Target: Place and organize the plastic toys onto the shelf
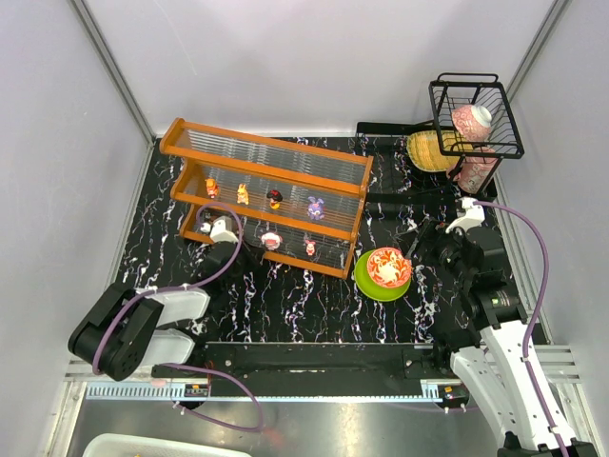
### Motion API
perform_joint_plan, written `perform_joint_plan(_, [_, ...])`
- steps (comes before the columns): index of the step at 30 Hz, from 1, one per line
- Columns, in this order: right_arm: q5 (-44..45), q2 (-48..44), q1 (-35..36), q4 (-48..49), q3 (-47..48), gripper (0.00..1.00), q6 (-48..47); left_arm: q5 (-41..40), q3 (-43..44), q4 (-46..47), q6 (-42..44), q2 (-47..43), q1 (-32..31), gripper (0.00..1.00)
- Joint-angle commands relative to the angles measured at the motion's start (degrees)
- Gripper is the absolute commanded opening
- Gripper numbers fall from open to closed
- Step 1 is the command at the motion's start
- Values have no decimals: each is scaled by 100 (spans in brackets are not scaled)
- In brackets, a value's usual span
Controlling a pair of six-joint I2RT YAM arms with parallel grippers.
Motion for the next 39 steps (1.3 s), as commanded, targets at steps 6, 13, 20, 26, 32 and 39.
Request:
perform_joint_plan(6, [-25,-23,-22,201,19,88,-24,-288,355,466,89,150,31,0])
perform_joint_plan(13, [-25,-6,-22,175,36,88,-33,-323,381,431,107,229,31,0])
perform_joint_plan(20, [-25,3,-22,166,45,88,-41,-367,320,440,107,246,40,0])
perform_joint_plan(26, [-25,12,-22,175,36,88,-41,-385,328,431,116,246,57,0])
perform_joint_plan(32, [-16,-23,-22,166,36,88,-41,-376,372,422,151,255,84,0])
perform_joint_plan(39, [-7,-23,-22,157,27,88,-33,-367,372,422,142,255,101,0])
